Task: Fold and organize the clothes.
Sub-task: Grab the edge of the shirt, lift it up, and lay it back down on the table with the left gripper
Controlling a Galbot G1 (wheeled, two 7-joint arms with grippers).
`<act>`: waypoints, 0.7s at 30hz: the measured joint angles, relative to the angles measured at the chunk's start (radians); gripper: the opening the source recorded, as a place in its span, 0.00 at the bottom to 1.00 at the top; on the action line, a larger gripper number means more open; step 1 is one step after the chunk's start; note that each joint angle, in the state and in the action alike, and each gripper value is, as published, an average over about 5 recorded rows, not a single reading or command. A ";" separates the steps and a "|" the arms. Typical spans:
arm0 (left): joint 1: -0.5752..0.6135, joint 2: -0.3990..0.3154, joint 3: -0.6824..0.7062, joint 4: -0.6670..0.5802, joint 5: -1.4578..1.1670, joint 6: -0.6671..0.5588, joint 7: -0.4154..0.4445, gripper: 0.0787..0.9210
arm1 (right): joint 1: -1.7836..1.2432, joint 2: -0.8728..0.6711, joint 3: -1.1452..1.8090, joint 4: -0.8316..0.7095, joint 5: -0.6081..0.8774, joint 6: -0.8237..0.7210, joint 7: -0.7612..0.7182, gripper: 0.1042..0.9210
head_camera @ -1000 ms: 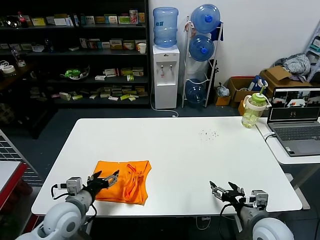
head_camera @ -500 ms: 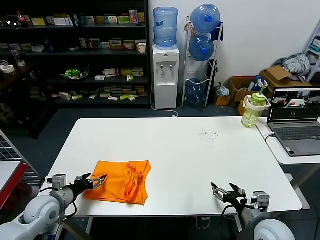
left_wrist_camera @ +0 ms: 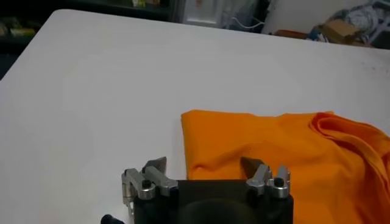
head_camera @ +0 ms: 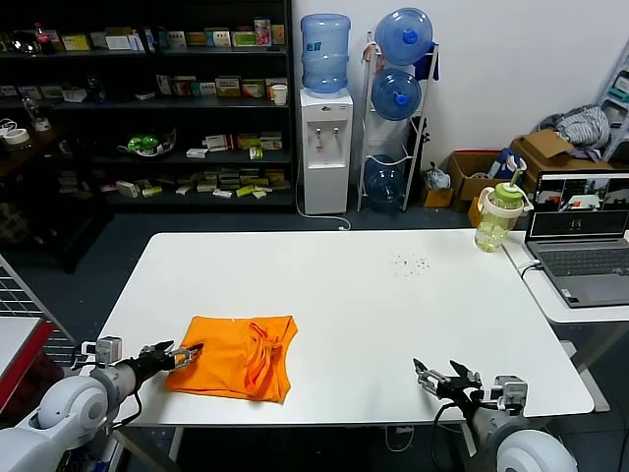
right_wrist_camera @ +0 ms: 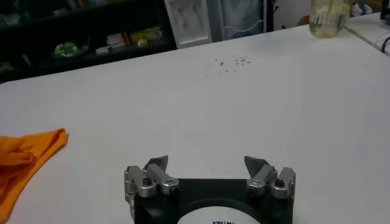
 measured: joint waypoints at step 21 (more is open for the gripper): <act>-0.003 -0.024 0.008 -0.011 0.007 0.016 -0.012 0.24 | 0.004 0.003 -0.004 -0.004 0.001 -0.001 0.002 0.88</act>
